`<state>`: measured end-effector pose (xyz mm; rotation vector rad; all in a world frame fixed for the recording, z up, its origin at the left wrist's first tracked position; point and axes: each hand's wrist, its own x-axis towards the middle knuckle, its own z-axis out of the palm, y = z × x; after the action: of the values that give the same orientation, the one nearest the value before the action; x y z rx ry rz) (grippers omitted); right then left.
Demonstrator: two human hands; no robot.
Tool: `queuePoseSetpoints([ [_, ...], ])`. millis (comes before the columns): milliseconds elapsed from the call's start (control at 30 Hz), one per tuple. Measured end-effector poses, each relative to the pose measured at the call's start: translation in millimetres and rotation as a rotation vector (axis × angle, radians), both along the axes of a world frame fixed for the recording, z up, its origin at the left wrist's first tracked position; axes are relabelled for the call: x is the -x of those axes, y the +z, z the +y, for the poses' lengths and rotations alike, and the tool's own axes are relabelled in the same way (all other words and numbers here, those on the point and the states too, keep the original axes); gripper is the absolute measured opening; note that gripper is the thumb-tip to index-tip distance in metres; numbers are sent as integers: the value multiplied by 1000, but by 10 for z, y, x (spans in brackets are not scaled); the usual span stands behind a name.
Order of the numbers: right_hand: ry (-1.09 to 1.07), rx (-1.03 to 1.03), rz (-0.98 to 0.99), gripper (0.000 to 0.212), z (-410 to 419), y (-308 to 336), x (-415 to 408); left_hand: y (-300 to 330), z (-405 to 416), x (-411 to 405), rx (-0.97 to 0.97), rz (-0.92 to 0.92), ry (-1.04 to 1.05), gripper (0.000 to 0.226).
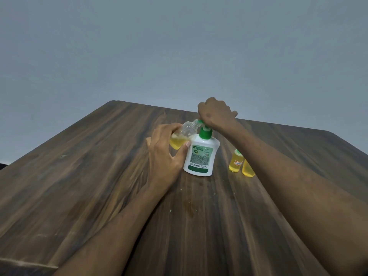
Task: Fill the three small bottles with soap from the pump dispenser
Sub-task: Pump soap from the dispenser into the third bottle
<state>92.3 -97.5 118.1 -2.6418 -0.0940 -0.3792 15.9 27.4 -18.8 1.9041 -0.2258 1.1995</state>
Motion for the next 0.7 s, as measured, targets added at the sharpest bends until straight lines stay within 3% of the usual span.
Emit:
queuePoseSetpoints([
  [700, -15, 46, 18, 19, 7, 13, 38, -5, 10, -6, 0, 6, -5, 37],
])
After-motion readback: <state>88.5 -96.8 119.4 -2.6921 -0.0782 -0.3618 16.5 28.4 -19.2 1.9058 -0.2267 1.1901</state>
